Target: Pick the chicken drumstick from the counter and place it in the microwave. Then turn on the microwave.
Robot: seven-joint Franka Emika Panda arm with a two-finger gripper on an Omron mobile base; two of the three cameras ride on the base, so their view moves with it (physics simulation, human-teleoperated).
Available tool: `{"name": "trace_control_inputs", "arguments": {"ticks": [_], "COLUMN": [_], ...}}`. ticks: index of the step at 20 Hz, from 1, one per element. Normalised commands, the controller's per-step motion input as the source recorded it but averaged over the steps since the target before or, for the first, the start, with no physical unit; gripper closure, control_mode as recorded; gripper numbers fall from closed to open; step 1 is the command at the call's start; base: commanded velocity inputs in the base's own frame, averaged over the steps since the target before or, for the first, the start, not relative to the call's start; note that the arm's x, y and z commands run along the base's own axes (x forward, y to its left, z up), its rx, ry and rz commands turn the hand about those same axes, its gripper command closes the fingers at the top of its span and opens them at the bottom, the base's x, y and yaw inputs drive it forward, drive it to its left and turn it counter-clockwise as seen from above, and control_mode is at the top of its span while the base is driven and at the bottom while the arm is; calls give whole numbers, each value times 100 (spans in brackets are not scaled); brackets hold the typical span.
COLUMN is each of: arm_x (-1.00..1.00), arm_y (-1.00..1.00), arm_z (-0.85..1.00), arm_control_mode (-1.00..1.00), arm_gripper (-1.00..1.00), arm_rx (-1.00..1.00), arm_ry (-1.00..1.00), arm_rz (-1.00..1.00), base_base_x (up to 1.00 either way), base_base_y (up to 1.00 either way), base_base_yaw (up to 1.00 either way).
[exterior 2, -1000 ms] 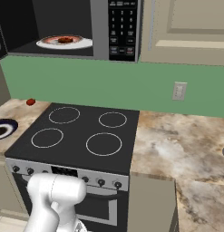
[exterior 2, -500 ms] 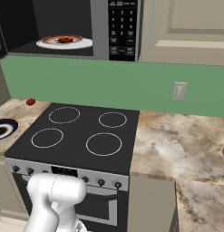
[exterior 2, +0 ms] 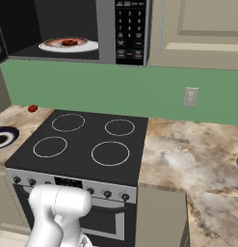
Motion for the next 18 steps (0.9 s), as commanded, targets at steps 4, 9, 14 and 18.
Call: {"name": "trace_control_inputs", "arguments": {"ticks": [4, 9, 14, 18], "arm_x": [4, 11, 19, 29], "arm_y": [49, 55, 54, 56], "arm_z": [-5, -1, 0, 0], "arm_control_mode": [-100, -100, -100, -100], "arm_gripper": [100, 100, 100, 100], "arm_rx": [-2, -2, -2, -3], "arm_ry": [-22, -20, -16, -10], "arm_rz": [0, 0, 0, -3], "base_base_x": [0, 0, 0, 0], "base_base_y": [0, 0, 0, 0], "base_base_yaw": [0, 0, 0, 0]}}
